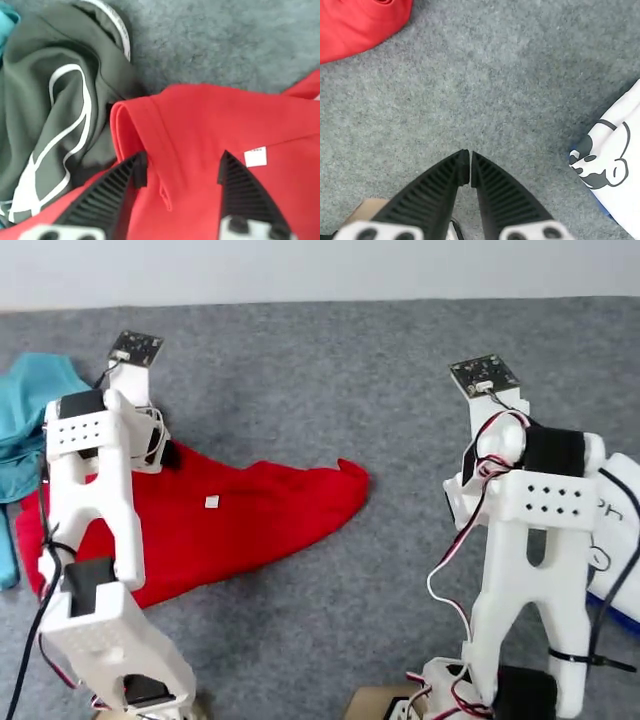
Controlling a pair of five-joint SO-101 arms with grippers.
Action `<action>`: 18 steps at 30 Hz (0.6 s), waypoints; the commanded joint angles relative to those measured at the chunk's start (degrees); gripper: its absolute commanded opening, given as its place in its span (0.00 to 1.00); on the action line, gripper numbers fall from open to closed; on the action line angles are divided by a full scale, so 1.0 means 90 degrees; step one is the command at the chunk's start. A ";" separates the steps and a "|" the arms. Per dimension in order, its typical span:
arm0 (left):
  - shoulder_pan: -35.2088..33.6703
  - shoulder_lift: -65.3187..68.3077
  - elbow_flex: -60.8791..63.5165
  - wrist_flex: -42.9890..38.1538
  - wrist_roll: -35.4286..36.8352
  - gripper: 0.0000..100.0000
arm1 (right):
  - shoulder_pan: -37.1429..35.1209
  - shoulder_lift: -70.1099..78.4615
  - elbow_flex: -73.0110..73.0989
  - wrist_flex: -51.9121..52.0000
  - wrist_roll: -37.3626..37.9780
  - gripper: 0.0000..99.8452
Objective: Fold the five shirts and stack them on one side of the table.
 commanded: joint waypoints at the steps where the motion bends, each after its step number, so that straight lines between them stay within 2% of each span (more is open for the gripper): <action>1: -0.0029 0.0039 -0.0015 -0.0049 -0.0068 0.24 | -0.0083 -0.0005 -0.0293 0.0259 0.0029 0.01; 18: 0.0459 0.0156 -0.0024 0.0303 0.0117 0.24 | -0.0093 -0.0005 -0.0293 0.0259 0.0029 0.01</action>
